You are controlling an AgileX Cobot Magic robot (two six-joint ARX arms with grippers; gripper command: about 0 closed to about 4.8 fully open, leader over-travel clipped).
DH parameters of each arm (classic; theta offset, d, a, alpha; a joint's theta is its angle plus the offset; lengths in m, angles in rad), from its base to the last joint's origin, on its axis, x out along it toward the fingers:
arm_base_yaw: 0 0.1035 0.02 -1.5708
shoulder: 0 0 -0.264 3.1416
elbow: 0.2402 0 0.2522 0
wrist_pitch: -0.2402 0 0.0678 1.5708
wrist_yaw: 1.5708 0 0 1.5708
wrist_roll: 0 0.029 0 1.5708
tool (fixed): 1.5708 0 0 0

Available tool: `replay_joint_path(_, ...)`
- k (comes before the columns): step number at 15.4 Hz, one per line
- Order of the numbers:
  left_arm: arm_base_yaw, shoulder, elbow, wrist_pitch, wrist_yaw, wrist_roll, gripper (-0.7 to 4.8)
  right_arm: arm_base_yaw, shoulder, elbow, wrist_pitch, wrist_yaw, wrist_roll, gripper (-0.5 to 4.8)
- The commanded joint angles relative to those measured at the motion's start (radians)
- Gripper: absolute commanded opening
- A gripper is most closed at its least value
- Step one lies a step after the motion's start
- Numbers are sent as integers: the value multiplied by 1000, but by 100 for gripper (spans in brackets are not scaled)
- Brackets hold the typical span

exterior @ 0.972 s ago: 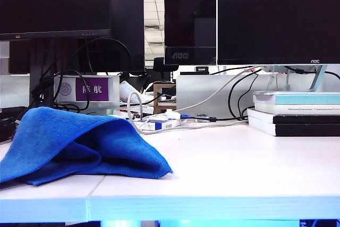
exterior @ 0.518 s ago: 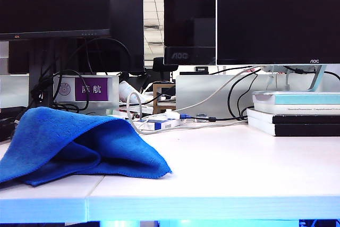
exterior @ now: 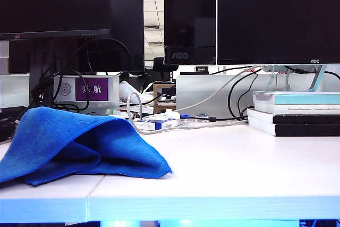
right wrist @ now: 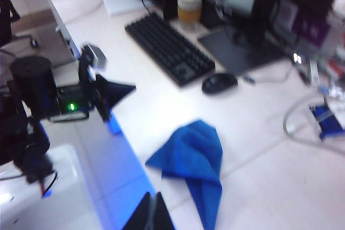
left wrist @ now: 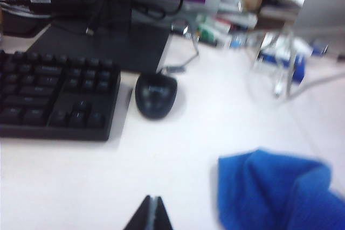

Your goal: Wipe the table from right to left using the rag.

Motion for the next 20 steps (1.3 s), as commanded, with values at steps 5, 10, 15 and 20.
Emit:
replay_joint_path(5,0,0,-89,61,-81,53,-6,164,-14,-217,280,314,-1,-1)
replay_joint_path(10,0,0,-88,19,-79,41,-1,163,-18,-220,283,340,3,-1)
replay_joint_path(15,-15,-40,-87,6,-86,41,-2,161,-16,-221,311,406,-12,-1)
replay_joint_path(20,-41,-79,-88,18,-88,41,-2,161,-6,-221,329,429,-13,-1)
